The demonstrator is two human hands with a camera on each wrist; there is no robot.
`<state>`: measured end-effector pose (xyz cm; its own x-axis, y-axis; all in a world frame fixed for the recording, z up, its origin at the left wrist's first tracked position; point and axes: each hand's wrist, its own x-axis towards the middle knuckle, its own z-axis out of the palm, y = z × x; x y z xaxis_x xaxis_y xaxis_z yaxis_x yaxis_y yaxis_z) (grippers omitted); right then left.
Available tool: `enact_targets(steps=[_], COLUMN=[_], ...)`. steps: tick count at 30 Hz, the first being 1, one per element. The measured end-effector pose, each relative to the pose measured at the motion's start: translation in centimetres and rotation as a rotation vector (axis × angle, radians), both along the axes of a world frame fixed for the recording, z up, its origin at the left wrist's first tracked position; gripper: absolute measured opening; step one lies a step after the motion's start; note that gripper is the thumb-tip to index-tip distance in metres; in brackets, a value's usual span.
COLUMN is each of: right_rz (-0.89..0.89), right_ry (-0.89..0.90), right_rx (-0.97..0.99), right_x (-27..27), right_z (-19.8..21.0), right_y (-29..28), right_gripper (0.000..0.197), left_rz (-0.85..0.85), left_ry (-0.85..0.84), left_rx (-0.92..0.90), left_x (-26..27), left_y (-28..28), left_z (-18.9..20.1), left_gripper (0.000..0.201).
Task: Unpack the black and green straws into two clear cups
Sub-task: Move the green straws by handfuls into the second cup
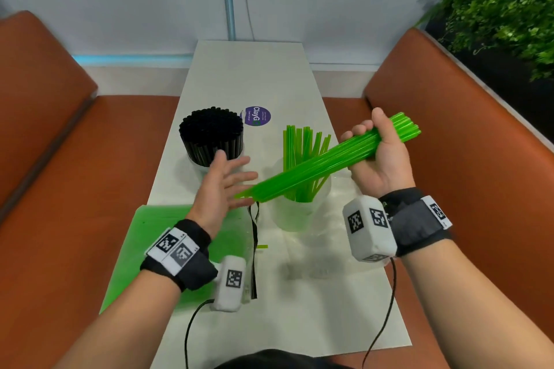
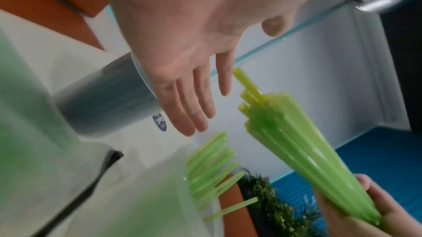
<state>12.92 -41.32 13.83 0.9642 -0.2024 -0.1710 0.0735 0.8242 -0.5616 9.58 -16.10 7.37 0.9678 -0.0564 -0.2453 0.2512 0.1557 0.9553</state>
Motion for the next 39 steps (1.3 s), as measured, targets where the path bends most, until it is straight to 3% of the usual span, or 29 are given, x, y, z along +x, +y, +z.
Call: enact_targets(steps=[4,13,16,19,22,25,30,32,34,37,39], right_rz=[0.026,0.069,0.025,-0.132,-0.222,-0.227,-0.065,0.006,0.031,0.016,0.058], right_ry=[0.004,-0.062,-0.061,-0.051,-0.021,0.059,0.162,0.152,0.132,0.090,0.055], right_rx=[-0.020,-0.129,-0.225,-0.367,-0.568,-0.819,-0.947,-0.966,-1.020,-1.139,-1.200], right_x=[-0.7,-0.8,-0.2,1.2,2.6,3.7,4.4,4.4,4.8,6.1,7.2], right_z=[-0.5,-0.7,-0.1,0.5,0.1,-2.1,-7.4,-8.9,-9.7,-9.0,-8.3], right_y=[2.5,3.8,3.0,0.8,-0.4,-0.5,0.4,0.5,0.5,0.4,0.6], right_gripper=[0.015,0.011,0.011,0.012,0.012,0.013,0.012,0.025,0.051,0.083,0.093], left_rz=[0.045,0.023,-0.005,-0.067,-0.201,-0.313,-0.401,-0.420,-0.429,-0.434,-0.432], left_ry=[0.059,0.068,0.049,-0.013,-0.052,-0.026,-0.030,-0.052,-0.063,-0.077,-0.071], left_rx=[-0.248,-0.191,-0.009,0.362,0.632,0.767,0.882,0.919,0.923,0.911,0.898], left_x=[-0.1,-0.4,-0.3,0.4,0.8,0.8,0.7,0.7,0.8,0.9,1.0], left_y=[-1.7,-4.0,-4.4,-4.0,-4.2,-4.8,-5.3,-5.3,-5.2,-5.1,-5.0], left_z=[0.4,0.1,-0.5,-1.8,-3.3,-4.1,-4.2,-4.3,-4.3,-4.3,-4.4], left_gripper=[0.072,0.064,0.056,0.040,0.038,0.048,0.060,0.062,0.063,0.063,0.063])
